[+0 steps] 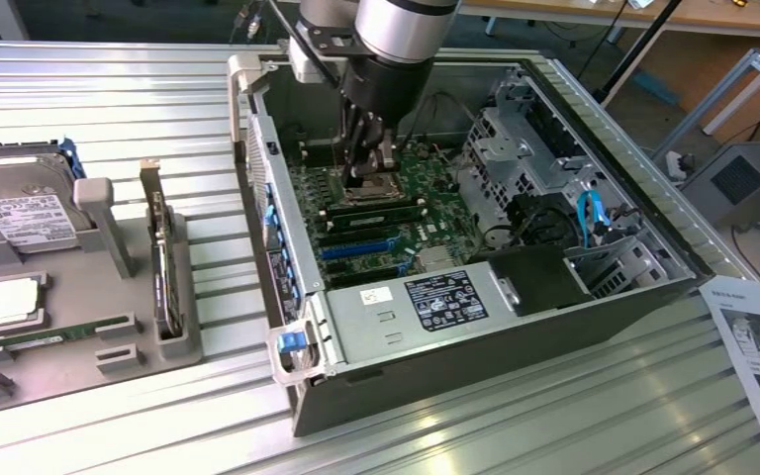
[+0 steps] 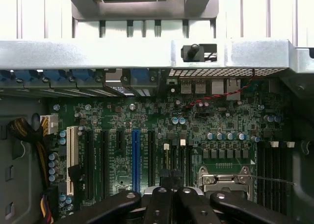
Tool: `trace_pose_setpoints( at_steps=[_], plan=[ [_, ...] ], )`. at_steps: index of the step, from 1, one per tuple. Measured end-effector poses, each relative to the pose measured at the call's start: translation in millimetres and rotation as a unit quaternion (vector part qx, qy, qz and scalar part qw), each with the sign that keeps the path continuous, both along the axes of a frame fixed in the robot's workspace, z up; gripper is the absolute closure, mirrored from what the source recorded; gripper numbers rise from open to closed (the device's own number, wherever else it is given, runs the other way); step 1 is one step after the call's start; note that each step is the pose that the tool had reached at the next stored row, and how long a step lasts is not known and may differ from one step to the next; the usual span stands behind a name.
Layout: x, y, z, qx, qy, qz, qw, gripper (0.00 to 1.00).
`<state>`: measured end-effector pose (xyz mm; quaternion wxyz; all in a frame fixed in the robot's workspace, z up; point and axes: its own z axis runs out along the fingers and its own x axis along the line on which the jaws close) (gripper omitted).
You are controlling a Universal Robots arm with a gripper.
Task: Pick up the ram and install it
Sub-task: 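Press down the ram until it locks into place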
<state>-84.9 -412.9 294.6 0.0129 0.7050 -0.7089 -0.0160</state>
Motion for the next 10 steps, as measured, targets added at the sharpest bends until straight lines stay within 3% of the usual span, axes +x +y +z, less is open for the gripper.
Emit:
trace_pose_setpoints(
  at_steps=[10],
  plan=[
    [13.9, 0.0, 0.1, -0.0001, 0.0001, 0.0, 1.0, 0.89]
  ],
)
